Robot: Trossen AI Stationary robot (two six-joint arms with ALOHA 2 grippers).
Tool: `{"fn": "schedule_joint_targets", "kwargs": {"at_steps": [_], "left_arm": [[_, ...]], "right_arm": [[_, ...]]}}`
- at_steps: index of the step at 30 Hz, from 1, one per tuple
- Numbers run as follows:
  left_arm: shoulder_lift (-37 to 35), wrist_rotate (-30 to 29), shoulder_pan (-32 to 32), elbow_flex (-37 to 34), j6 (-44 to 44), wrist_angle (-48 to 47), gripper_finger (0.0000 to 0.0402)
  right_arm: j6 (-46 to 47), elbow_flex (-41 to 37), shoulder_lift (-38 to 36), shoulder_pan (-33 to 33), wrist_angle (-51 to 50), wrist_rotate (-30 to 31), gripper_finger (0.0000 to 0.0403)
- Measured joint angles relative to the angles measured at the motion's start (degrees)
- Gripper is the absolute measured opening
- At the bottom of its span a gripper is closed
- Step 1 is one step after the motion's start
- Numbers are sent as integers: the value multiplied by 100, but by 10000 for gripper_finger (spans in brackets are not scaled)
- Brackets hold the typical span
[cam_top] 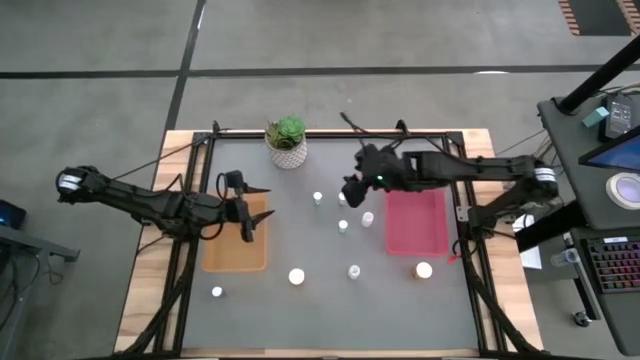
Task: Pick and place medicine bottles into bin by pill shape (circle, oval)
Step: Put the blue tablet bottle into the pink bin
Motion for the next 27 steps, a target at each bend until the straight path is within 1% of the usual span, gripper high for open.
{"fn": "schedule_joint_targets", "kwargs": {"at_steps": [5,10,16,21,27], "left_arm": [[62,-2,0,2,2,4,258],[63,-4,0,2,4,4,258],[63,-9,0,2,23,9,258],[63,-13,0,2,29,11,258],[63,-13,0,2,35,13,258]], "right_arm": [[-179,305,620,-183,-18,-702,219],[-271,425,1090,-304,-17,-1098,219],[-74,599,1615,-504,-665,-1085,219],[-48,645,1893,-612,-747,-1076,219],[-48,654,1994,-678,-739,-1074,219]]}}
